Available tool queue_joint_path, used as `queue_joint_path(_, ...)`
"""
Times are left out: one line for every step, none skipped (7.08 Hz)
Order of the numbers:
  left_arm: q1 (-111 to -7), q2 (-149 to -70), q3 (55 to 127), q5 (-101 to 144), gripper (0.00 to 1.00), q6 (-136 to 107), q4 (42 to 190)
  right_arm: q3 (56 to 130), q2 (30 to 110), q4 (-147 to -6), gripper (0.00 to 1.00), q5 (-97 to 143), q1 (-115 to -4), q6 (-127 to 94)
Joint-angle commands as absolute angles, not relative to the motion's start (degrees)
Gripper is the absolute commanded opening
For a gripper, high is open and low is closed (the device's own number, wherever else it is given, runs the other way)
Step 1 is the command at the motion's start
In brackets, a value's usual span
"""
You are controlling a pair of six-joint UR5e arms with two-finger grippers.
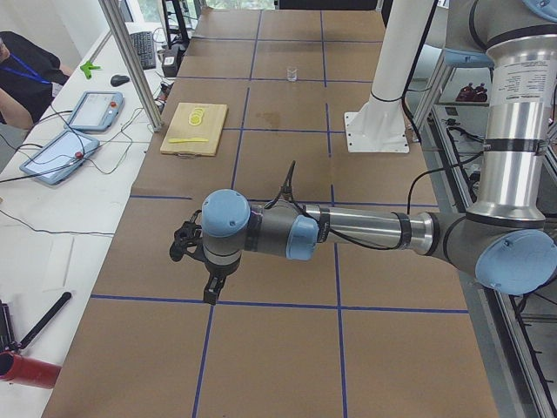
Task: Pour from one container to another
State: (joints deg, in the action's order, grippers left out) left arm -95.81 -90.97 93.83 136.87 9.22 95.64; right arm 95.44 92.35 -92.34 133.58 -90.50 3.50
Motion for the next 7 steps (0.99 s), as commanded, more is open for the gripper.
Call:
queue_joint_path(-95.80, -91.05, 91.86, 136.85, 1.00, 9.32, 95.80, 95.45, 92.46, -92.37, 1.00, 133.68, -90.53, 2.99)
queue_joint_path(-95.80, -90.97, 91.85, 136.41, 1.00, 9.32, 95.45, 95.36, 92.46, -92.29, 1.00, 133.51, -90.53, 2.99)
queue_joint_path(-95.80, -90.97, 92.19, 136.49, 1.00, 9.40, 95.54, 95.36, 92.55, -92.29, 1.00, 133.51, -90.53, 2.99)
queue_joint_path(-95.97, -90.71, 92.72, 136.67, 1.00, 9.40, 95.10, 95.45, 93.07, -92.20, 1.00, 133.68, -90.53, 2.90)
queue_joint_path(-95.80, -88.79, 92.81, 136.41, 1.00, 9.40, 95.53, 95.45, 93.25, -92.20, 1.00, 133.68, -90.44, 2.90)
queue_joint_path(-95.97, -88.42, 94.03, 136.49, 1.00, 9.40, 95.28, 95.45, 93.25, -92.11, 1.00, 133.77, -90.44, 2.90)
queue_joint_path(-95.98, -88.42, 94.04, 136.49, 1.00, 9.40, 95.19, 95.45, 93.25, -92.11, 1.00, 133.77, -90.44, 2.90)
